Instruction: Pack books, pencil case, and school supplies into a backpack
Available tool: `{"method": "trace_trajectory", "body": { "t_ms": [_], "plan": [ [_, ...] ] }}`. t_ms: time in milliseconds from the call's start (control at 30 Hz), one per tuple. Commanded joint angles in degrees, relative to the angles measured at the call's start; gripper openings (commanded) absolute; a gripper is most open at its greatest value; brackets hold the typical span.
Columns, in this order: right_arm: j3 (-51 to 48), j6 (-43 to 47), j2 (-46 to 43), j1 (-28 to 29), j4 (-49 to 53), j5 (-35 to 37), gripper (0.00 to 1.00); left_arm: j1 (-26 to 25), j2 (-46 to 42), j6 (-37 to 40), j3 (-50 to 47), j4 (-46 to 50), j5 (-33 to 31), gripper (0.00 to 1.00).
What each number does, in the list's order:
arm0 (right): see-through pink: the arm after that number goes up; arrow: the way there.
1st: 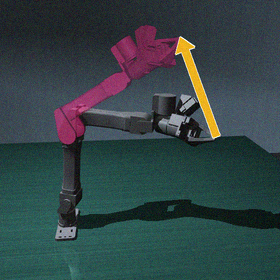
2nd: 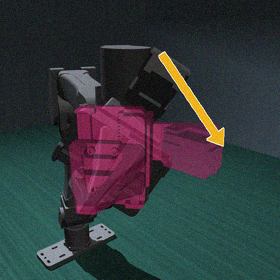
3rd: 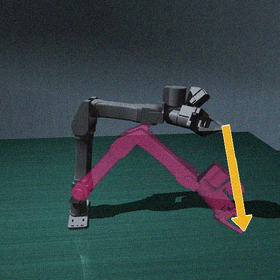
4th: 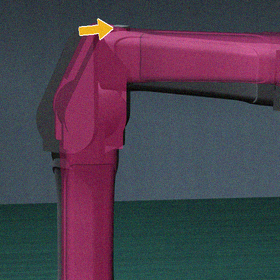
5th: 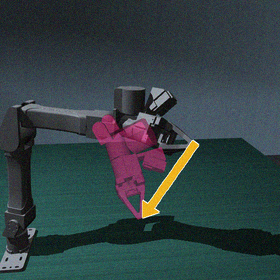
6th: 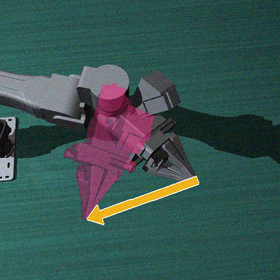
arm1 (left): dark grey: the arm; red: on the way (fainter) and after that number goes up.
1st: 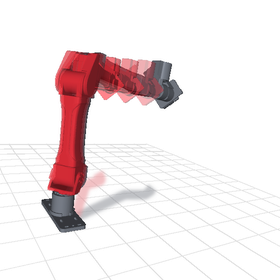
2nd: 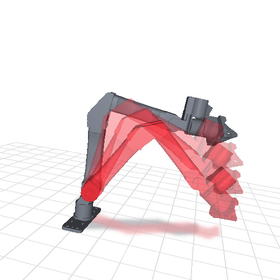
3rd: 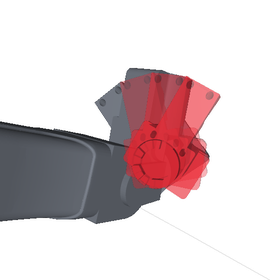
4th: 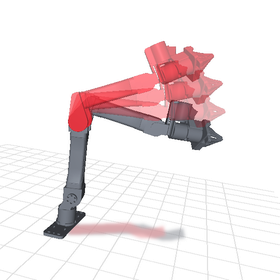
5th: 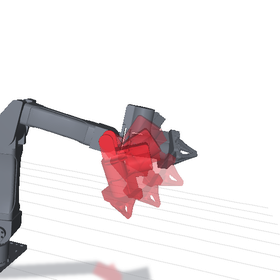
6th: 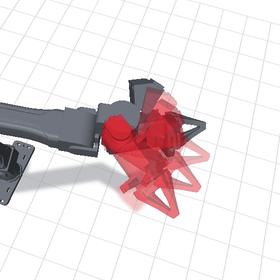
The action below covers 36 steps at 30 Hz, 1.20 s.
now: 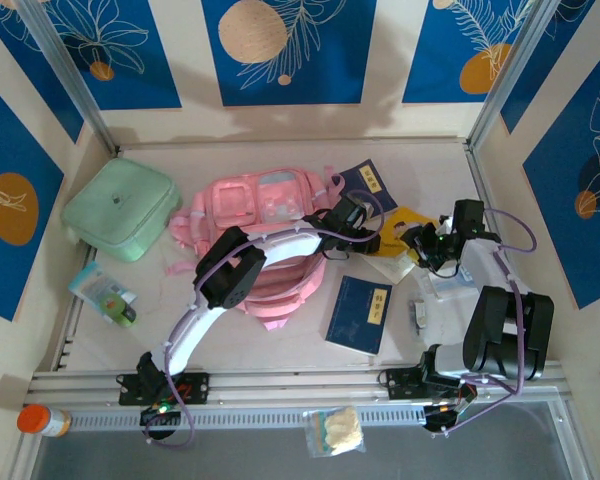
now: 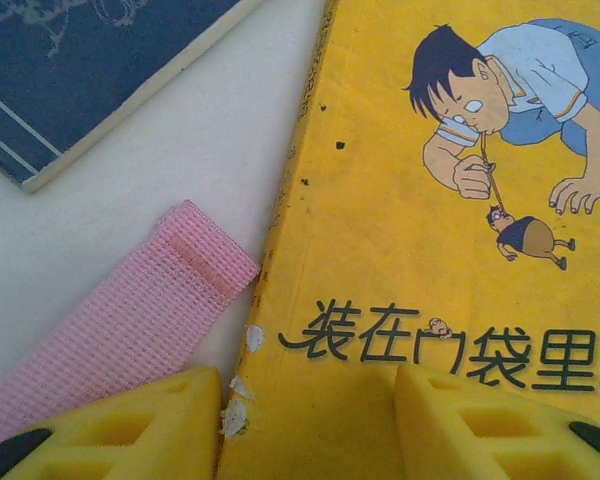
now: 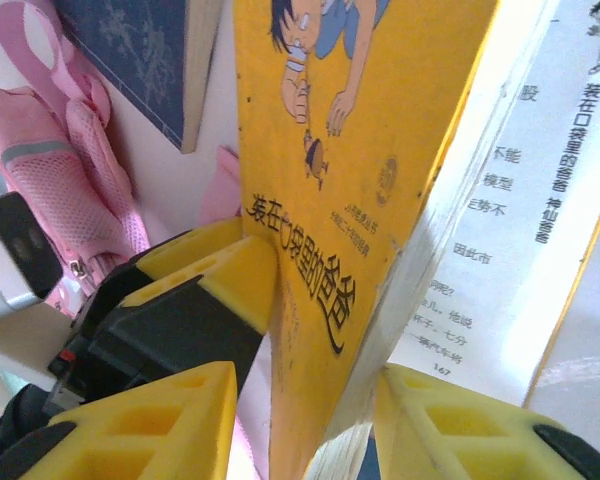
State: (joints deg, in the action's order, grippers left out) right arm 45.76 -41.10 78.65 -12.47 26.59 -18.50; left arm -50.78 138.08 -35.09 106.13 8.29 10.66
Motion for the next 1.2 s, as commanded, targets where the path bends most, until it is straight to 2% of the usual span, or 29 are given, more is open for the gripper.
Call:
{"method": "trace_trajectory", "body": {
  "t_ms": [0, 100, 400, 533, 700, 800, 933, 1067, 1167],
  "plan": [
    [-0.9, -0.4, 2.0, -0.3, -2.0, -3.3, 0.36, -0.5, 0.7, -0.7, -2.1, 1.5, 3.3, 0.49],
    [-0.9, -0.5, 2.3, -0.4, -2.0, -3.9, 0.3, -0.5, 0.5, -0.5, -2.1, 1.5, 3.5, 0.49],
    [-1.2, -0.2, 0.7, -1.4, -0.8, -5.1, 0.01, -0.3, -0.9, -0.7, -1.5, 1.6, 4.1, 0.5],
    [-0.7, -0.1, -2.2, -1.9, -0.1, -6.3, 0.0, 1.2, -4.9, -3.5, -2.3, -0.6, 6.3, 0.53],
    [2.6, 1.0, -8.8, -2.0, 3.6, -5.0, 0.0, 2.7, -14.4, -2.7, -6.5, -0.6, 4.3, 0.61],
    [5.5, 1.9, -11.5, -1.7, 5.7, -7.9, 0.0, 4.8, -21.6, -4.0, -13.3, -2.3, 4.9, 0.65],
    [11.8, 5.9, -13.4, 1.5, 11.9, -9.5, 0.0, 9.0, -33.1, -8.9, -28.2, -12.7, 9.0, 0.67],
    [15.4, 7.5, -14.8, 6.3, 12.4, -14.4, 0.0, 13.1, -45.3, -14.1, -41.5, -20.3, 11.9, 0.71],
    [18.7, 9.2, -14.4, 11.0, 12.5, -17.2, 0.0, 14.9, -53.3, -13.7, -46.3, -16.0, 11.5, 0.76]
  ]
}}
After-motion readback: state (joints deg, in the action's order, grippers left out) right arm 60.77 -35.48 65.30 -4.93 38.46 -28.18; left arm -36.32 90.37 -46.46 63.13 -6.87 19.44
